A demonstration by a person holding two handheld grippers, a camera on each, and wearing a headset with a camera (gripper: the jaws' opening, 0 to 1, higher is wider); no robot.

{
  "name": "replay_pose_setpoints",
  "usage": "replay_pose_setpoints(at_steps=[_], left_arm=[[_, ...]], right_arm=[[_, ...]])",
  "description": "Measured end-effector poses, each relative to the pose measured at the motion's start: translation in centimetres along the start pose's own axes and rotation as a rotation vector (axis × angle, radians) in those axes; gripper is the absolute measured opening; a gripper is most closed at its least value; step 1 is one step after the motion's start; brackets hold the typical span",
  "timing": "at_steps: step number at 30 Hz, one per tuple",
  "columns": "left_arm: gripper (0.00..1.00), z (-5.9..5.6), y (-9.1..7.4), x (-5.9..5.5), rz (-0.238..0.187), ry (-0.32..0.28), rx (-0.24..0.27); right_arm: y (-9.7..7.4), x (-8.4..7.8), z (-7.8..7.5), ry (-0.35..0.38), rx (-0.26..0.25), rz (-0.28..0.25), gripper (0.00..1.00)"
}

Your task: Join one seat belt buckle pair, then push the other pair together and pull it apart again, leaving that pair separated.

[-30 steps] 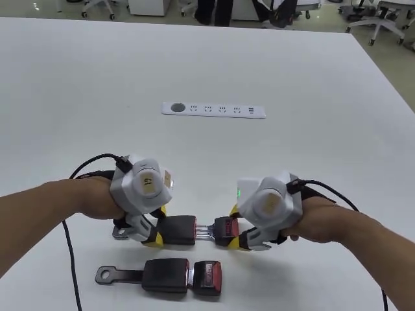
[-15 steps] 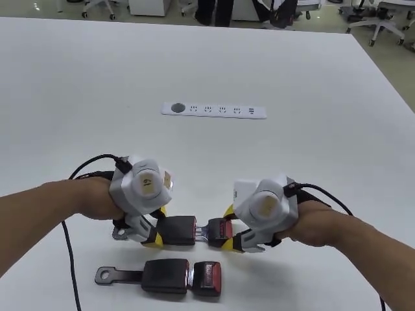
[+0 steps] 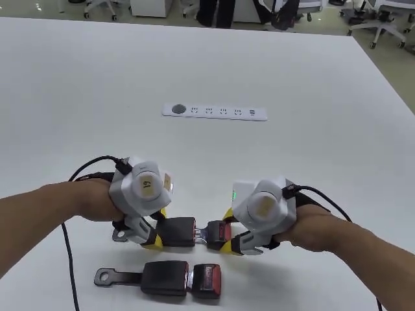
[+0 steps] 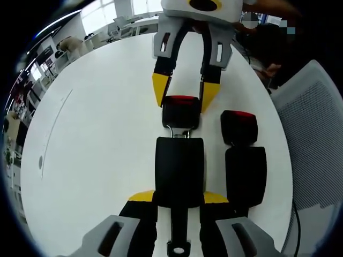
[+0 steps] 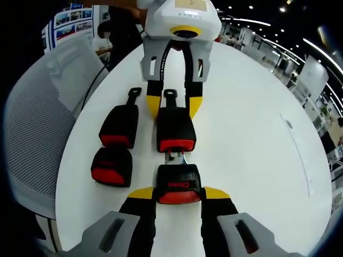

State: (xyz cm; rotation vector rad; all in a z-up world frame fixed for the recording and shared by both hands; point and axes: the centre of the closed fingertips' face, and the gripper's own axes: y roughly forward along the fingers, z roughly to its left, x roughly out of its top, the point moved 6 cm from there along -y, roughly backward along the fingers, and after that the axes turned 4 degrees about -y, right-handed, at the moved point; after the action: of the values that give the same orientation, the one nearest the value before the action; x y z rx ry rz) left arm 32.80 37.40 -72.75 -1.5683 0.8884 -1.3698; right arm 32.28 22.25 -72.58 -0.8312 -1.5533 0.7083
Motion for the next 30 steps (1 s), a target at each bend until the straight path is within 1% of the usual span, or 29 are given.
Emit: replay_pose_setpoints(at_steps=[7, 9, 11, 13, 15, 17, 19, 20, 23, 30], left_arm=[[0.30, -0.1, -0.1, 0.1, 0.006, 0.007, -0.003], [0.30, -0.1, -0.1, 0.1, 0.005, 0.007, -0.002], [0.30, -0.2, -0.1, 0.2, 0.006, 0.007, -0.002], [0.30, -0.2, -0.1, 0.2, 0.006, 0.008, -0.002], [0.30, -0.2, -0.1, 0.2, 0.007, 0.008, -0.002], [0.30, -0.2, -0.1, 0.1, 0.006, 0.012, -0.002], [0.30, -0.1, 0.0, 0.0, 0.002, 0.013, -0.003], [0.30, 0.0, 0.0, 0.0, 0.002, 0.017, -0.003], [0.29, -0.1, 0.0, 0.0, -0.001, 0.018, -0.003], [0.30, -0.1, 0.0, 0.2, 0.012, 0.034, -0.006]], right_arm=[[0.2, 0.2, -0.1, -0.005, 0.010, 0.011, 0.27], [0.1, 0.4, 0.0, -0.005, 0.012, 0.012, 0.27], [0.2, 0.6, -0.1, -0.005, 0.015, 0.011, 0.27], [0.5, 0.9, -0.3, -0.003, 0.016, 0.004, 0.27], [0.7, 1.2, -0.2, -0.006, 0.017, 0.008, 0.27], [0.7, 1.1, -0.3, -0.005, 0.018, 0.011, 0.27], [0.6, 1.3, 0.0, 0.007, 0.011, 0.005, 0.27], [0.7, 1.4, -0.2, 0.012, 0.011, 0.005, 0.27], [0.8, 1.5, -0.1, 0.002, 0.012, 0.009, 0.27], [0.9, 1.5, -0.2, 0.006, 0.014, 0.010, 0.27]])
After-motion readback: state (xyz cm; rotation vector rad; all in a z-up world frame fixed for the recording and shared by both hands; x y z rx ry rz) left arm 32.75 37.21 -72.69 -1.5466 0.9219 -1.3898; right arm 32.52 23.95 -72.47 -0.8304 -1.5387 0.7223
